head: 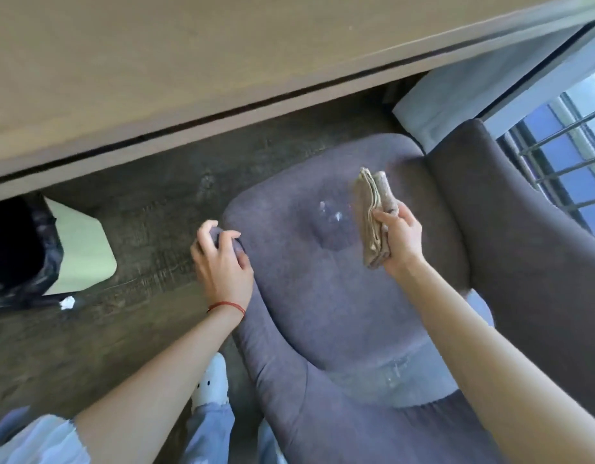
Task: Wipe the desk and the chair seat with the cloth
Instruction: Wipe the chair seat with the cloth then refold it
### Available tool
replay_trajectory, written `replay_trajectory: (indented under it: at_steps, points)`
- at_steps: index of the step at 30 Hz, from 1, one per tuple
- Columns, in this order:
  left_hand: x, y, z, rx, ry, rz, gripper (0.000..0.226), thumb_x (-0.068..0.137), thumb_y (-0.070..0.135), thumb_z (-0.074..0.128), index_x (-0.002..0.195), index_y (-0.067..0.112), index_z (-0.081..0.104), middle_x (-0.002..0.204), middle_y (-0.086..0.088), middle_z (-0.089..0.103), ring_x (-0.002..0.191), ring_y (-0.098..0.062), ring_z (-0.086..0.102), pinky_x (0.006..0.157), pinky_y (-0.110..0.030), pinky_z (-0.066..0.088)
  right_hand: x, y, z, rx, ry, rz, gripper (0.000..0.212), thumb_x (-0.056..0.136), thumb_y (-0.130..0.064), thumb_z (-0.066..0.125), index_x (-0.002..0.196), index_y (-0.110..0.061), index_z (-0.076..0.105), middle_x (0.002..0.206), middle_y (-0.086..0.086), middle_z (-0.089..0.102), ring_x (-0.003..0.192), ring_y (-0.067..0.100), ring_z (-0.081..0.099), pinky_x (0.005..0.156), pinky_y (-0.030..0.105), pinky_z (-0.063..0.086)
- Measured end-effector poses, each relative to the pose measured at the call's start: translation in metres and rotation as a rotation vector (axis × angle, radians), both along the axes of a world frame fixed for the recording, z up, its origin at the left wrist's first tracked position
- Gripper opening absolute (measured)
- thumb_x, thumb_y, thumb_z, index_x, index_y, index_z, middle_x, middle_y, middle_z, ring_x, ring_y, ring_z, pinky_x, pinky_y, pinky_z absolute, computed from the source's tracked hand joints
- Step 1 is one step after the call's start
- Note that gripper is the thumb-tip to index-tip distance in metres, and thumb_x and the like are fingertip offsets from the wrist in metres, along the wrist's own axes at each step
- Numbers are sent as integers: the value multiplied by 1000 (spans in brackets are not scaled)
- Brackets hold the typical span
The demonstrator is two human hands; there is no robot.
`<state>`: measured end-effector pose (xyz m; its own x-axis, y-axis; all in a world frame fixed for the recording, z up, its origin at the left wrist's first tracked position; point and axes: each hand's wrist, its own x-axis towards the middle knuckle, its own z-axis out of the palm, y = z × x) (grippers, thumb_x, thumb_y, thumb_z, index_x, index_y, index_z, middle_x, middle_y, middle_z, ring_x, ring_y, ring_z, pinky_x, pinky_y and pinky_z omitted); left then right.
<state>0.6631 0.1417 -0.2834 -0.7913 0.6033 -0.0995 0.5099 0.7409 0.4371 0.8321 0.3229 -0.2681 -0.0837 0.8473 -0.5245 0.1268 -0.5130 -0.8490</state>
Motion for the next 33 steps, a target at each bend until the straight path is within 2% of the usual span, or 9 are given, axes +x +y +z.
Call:
replay_trajectory:
  at_steps: [3, 7, 11, 16, 18, 23, 26, 29, 33]
  points:
    - [2, 3, -1, 22, 27, 51, 23, 71, 2, 57, 93, 9, 59, 131, -15, 47, 104, -42, 46, 79, -49, 47, 0, 2, -42, 100, -354, 12, 30, 81, -1, 53, 100, -17, 68, 73, 3, 64, 64, 14, 60, 53, 20, 46]
    - [1, 4, -6, 29, 64, 35, 16, 69, 2, 59, 83, 10, 60, 126, -14, 51, 95, -41, 48, 73, -47, 47, -28, 15, -83, 388, -627, 221, 38, 78, 9, 50, 106, -9, 68, 113, 17, 66, 106, 35, 57, 92, 32, 41]
    - [-1, 2, -12, 41, 53, 40, 16, 67, 3, 60, 79, 14, 59, 126, -11, 51, 97, -39, 48, 68, -44, 49, -67, -9, -108, 466, -730, 223, 40, 71, 12, 49, 102, -9, 67, 118, 14, 62, 97, 40, 52, 83, 28, 33]
    - [0, 3, -7, 16, 54, 45, 14, 69, 5, 59, 79, 13, 60, 129, -10, 51, 102, -38, 49, 71, -45, 50, -68, -51, -110, 846, -565, 929, 42, 75, 15, 46, 106, -7, 65, 121, 8, 62, 96, 33, 47, 86, 36, 43]
    - [0, 2, -7, 26, 44, 39, 13, 69, 4, 60, 79, 13, 61, 128, -10, 51, 102, -39, 49, 70, -45, 50, -51, -18, -103, 913, -674, 1071, 40, 72, 12, 51, 104, -6, 66, 121, 12, 62, 98, 36, 50, 86, 42, 46]
    - [1, 3, -5, 27, 39, 46, 12, 70, 3, 58, 78, 12, 62, 129, -10, 51, 101, -39, 49, 67, -47, 51, -24, 30, -96, 526, -1039, 405, 40, 71, 11, 49, 102, -6, 67, 120, 13, 62, 105, 38, 48, 91, 39, 40]
    - [2, 5, -2, 24, 38, 57, 12, 70, 1, 59, 78, 10, 63, 129, -12, 52, 100, -40, 49, 69, -48, 50, -43, -8, -94, 573, -925, 458, 43, 68, 14, 50, 101, -7, 66, 120, 10, 63, 106, 37, 49, 88, 32, 35]
    - [2, 4, -1, 22, 21, 54, 11, 69, 1, 61, 77, 9, 63, 128, -13, 52, 101, -41, 49, 75, -48, 50, -46, -54, -99, 727, -761, 772, 43, 67, 15, 51, 101, -8, 66, 122, 7, 64, 106, 35, 49, 85, 38, 46]
    - [2, 5, -2, 13, 26, 53, 13, 68, 0, 64, 77, 10, 65, 128, -14, 53, 100, -41, 50, 79, -47, 47, -45, -30, -101, 739, -742, 897, 48, 58, 16, 49, 97, -8, 64, 114, 7, 63, 98, 33, 50, 74, 37, 47]
